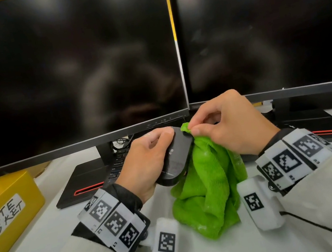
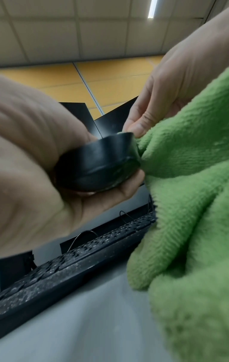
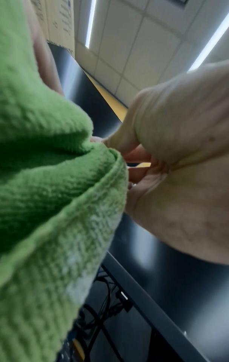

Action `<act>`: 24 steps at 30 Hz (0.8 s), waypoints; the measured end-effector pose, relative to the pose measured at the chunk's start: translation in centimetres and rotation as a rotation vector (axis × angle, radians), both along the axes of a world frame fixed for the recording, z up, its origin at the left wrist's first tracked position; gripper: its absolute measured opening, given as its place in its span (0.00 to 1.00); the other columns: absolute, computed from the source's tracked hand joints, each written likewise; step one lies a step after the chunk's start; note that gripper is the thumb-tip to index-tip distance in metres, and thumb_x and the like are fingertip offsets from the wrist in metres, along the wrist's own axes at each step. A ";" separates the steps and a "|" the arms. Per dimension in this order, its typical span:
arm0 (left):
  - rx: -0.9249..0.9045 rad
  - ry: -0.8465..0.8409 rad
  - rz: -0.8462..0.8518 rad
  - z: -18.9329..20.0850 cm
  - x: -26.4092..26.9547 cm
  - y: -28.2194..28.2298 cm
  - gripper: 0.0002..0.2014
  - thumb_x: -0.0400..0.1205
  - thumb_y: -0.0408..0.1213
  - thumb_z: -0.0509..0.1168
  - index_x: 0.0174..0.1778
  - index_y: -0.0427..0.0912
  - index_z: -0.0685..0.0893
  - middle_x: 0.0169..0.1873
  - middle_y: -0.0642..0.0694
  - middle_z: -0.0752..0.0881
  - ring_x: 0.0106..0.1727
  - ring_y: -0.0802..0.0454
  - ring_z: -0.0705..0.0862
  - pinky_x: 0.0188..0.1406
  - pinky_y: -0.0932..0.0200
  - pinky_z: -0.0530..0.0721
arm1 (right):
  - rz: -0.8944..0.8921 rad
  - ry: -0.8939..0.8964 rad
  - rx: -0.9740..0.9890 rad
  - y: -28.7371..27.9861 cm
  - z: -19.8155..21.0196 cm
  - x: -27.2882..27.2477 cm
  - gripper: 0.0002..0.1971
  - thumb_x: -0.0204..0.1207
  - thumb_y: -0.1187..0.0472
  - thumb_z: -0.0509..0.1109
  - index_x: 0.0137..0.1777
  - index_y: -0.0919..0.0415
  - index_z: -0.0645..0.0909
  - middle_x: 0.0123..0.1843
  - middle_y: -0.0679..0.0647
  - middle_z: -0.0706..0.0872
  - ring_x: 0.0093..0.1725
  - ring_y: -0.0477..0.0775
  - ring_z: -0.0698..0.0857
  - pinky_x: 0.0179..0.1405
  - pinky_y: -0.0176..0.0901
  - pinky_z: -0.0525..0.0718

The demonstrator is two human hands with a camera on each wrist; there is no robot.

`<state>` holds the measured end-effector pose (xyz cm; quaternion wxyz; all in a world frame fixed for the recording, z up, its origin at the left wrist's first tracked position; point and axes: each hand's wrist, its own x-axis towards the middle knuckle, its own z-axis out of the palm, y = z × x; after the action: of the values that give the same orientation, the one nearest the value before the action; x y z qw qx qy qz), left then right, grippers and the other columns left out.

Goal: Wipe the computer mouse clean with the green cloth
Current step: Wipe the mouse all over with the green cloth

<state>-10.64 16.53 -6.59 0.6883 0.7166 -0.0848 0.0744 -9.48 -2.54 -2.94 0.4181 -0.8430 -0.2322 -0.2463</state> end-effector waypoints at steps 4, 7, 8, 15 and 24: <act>-0.040 -0.030 -0.083 -0.3 -0.1 0.2 0.18 0.81 0.45 0.74 0.62 0.38 0.90 0.55 0.38 0.95 0.58 0.39 0.94 0.61 0.44 0.91 | 0.007 -0.015 0.141 -0.5 0.1 0.3 0.04 0.72 0.63 0.81 0.38 0.53 0.92 0.36 0.48 0.93 0.40 0.46 0.92 0.49 0.55 0.92; -0.048 -0.059 -0.139 -0.3 -0.4 0.4 0.17 0.70 0.43 0.78 0.48 0.36 0.90 0.39 0.45 0.93 0.40 0.50 0.91 0.39 0.59 0.90 | -0.004 0.001 0.290 -0.7 0.6 0.3 0.04 0.74 0.65 0.79 0.39 0.57 0.90 0.37 0.53 0.93 0.41 0.54 0.93 0.50 0.61 0.91; -0.046 -0.070 -0.139 -0.3 -0.5 0.5 0.15 0.69 0.40 0.79 0.46 0.36 0.89 0.37 0.45 0.93 0.38 0.51 0.90 0.38 0.59 0.89 | 0.005 0.027 0.329 -0.7 0.7 0.2 0.04 0.74 0.65 0.78 0.39 0.58 0.89 0.37 0.55 0.93 0.42 0.57 0.93 0.51 0.63 0.91; 0.104 -0.222 -0.068 0.0 -0.3 1.0 0.18 0.73 0.24 0.81 0.57 0.31 0.85 0.55 0.29 0.92 0.51 0.44 0.90 0.59 0.47 0.91 | 0.080 0.213 0.400 -0.7 1.2 -0.1 0.05 0.75 0.60 0.74 0.38 0.52 0.88 0.35 0.49 0.89 0.40 0.54 0.88 0.47 0.55 0.85; 0.135 -0.231 -0.008 0.0 -0.2 1.0 0.17 0.73 0.22 0.82 0.52 0.33 0.83 0.54 0.21 0.87 0.48 0.42 0.86 0.59 0.36 0.90 | -0.197 0.059 0.236 -0.3 0.8 -0.1 0.08 0.72 0.59 0.73 0.32 0.54 0.88 0.28 0.46 0.87 0.34 0.47 0.86 0.35 0.40 0.79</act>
<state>-10.84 17.52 -6.61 0.6244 0.7476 -0.1712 0.1478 -9.61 -2.80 -2.16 0.4949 -0.8135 -0.1055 -0.2866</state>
